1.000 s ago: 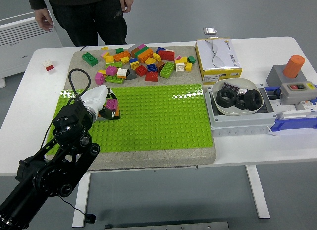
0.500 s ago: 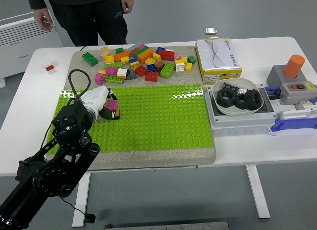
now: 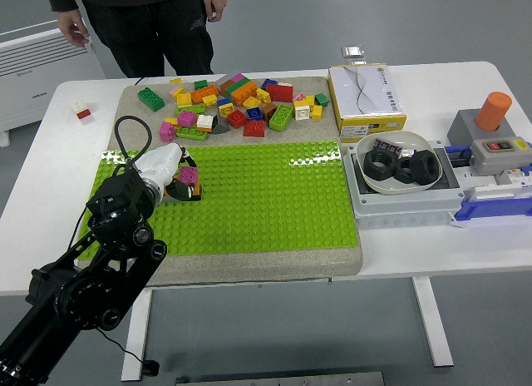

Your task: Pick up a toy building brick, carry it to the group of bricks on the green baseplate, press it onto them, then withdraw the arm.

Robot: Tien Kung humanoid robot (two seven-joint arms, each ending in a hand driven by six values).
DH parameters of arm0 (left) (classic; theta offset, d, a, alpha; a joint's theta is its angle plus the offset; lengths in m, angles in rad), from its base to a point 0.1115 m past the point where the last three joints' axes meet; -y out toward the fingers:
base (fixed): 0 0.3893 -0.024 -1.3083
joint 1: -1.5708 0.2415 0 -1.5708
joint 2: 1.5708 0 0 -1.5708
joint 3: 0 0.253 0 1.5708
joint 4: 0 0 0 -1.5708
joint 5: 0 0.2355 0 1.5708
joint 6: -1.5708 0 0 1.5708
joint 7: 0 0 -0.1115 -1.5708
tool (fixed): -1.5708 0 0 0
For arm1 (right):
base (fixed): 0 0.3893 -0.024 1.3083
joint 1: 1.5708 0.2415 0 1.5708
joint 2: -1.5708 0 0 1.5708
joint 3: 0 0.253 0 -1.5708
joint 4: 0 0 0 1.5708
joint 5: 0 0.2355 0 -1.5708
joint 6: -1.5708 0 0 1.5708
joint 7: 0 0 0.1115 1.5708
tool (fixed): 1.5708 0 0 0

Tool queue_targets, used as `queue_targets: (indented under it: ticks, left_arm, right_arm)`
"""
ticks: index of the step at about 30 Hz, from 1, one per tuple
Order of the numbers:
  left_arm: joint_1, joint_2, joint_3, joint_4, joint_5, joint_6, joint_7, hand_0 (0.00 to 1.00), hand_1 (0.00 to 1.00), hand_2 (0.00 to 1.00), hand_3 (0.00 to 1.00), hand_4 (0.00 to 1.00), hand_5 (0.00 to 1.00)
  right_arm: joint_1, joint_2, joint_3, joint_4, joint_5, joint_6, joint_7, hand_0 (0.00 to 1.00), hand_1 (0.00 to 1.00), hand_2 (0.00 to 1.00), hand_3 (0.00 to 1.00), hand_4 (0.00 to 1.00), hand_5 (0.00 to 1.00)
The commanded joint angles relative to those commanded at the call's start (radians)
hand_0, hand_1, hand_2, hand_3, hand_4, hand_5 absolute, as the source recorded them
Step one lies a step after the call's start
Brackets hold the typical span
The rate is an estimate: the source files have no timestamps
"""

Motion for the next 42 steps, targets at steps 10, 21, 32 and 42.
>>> queue_targets:
  ticks: [10,21,32,42]
  left_arm:
    - [0.002,0.0,-0.001,0.005,0.001,0.01,0.007,0.903,0.904,0.802,0.492,0.404,0.05]
    - [0.007,-0.001,-0.003,0.004,0.0,0.006,0.014,0.89,0.899,0.803,0.502,0.427,0.074]
    - [0.005,-0.004,-0.008,-0.002,0.001,0.016,0.011,0.891,0.896,0.805,0.52,0.454,0.104]
    - [0.004,-0.004,-0.005,-0.001,-0.002,0.005,0.011,0.883,0.89,0.803,0.519,0.458,0.113]
  right_arm:
    - [-0.001,0.001,0.0,0.001,0.0,0.0,-0.001,0.673,0.63,0.676,0.697,0.705,0.964]
    - [-0.004,0.001,0.0,0.004,0.0,0.001,-0.004,0.673,0.63,0.675,0.696,0.702,0.961]
    - [-0.001,0.0,0.0,0.006,0.0,0.001,-0.005,0.673,0.629,0.675,0.695,0.701,0.959]
    - [0.002,0.0,0.0,0.007,0.0,0.001,-0.006,0.672,0.63,0.674,0.694,0.701,0.959]
